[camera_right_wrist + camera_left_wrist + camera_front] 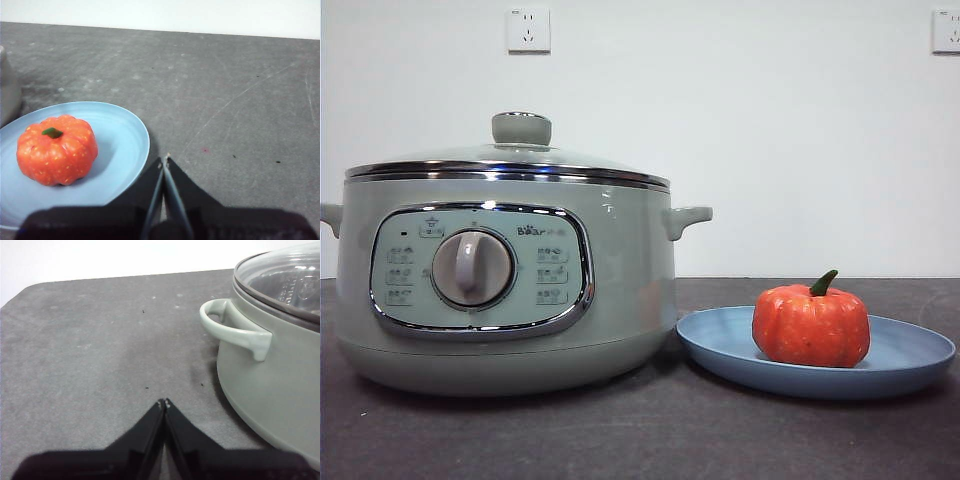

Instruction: Take the pumpkin out from the steamer,put the pumpkin in the blue plate,close the lid

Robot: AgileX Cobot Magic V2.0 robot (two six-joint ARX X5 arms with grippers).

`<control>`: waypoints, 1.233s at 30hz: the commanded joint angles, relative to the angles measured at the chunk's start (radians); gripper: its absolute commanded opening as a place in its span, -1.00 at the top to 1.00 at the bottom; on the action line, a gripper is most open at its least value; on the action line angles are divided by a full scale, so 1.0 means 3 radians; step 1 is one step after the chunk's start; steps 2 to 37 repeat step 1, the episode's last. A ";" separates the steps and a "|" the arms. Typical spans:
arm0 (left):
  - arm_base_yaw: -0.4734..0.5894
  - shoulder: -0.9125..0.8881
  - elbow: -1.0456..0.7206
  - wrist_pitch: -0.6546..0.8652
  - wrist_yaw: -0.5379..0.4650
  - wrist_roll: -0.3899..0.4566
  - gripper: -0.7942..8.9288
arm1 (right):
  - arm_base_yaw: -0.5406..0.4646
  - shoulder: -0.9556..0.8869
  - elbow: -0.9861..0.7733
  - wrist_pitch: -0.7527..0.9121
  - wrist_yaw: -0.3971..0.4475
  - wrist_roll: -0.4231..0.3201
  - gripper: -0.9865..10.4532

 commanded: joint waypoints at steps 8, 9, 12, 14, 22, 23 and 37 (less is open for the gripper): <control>0.0013 -0.0011 -0.0052 0.0000 0.0004 -0.0023 0.84 | 0.0005 0.0003 -0.0034 0.0008 0.0011 -0.0003 0.83; 0.0013 -0.0011 -0.0052 0.0000 0.0004 -0.0023 0.84 | 0.0005 0.0003 -0.0034 0.0008 0.0011 -0.0003 0.83; 0.0013 -0.0011 -0.0052 0.0000 0.0004 -0.0023 0.84 | 0.0005 0.0003 -0.0034 0.0008 0.0011 -0.0003 0.83; 0.0013 -0.0011 -0.0052 0.0000 0.0004 -0.0023 0.84 | 0.0005 0.0003 -0.0034 0.0008 0.0011 -0.0003 0.83; 0.0013 -0.0011 -0.0052 0.0000 0.0004 -0.0023 0.84 | 0.0005 0.0003 -0.0034 0.0008 0.0011 -0.0003 0.83; 0.0013 -0.0011 -0.0052 0.0000 0.0004 -0.0023 0.84 | 0.0005 0.0003 -0.0034 0.0008 0.0011 -0.0003 0.83; 0.0013 -0.0011 -0.0052 0.0000 0.0004 -0.0023 0.84 | 0.0005 0.0003 -0.0034 0.0008 0.0011 -0.0003 0.83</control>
